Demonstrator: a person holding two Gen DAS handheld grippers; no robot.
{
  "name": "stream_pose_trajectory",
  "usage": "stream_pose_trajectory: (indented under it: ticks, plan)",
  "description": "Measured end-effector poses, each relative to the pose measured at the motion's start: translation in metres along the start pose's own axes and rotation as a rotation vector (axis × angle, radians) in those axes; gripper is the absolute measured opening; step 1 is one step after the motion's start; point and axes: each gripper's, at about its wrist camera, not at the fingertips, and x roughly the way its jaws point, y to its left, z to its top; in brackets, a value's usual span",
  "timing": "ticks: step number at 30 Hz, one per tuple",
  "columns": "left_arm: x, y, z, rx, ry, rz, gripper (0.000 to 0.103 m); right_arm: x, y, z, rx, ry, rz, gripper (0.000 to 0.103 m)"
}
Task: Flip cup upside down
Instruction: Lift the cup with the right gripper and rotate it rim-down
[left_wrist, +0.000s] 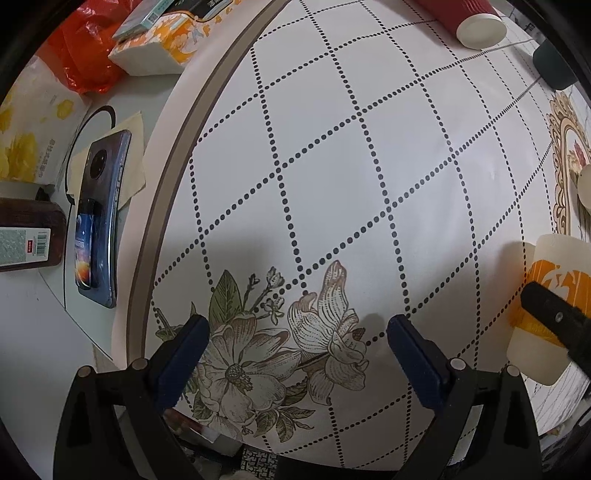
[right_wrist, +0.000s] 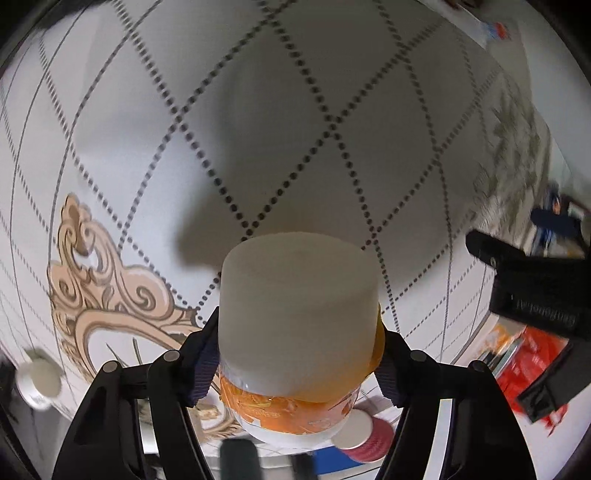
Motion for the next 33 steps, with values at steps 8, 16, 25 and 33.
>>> stream_pose_trajectory:
  ticks: [8,16,25,33]
  plan:
    - [-0.015,-0.011,0.007,0.016,-0.012,0.017,0.099,-0.004,-0.043,-0.002,0.343,0.013,0.115,0.072]
    - [-0.031,-0.025,0.011,0.039,-0.028,0.039,0.099,0.003,-0.075,-0.038,0.809,0.016,0.292,0.073]
    - [-0.044,-0.047,0.022,0.089,-0.045,0.057,0.099,0.018,-0.070,-0.082,1.383,0.017,0.568,0.073]
    - [-0.047,-0.061,0.024,0.112,-0.051,0.052,0.099,0.024,-0.044,-0.081,1.726,0.065,0.844,0.073]
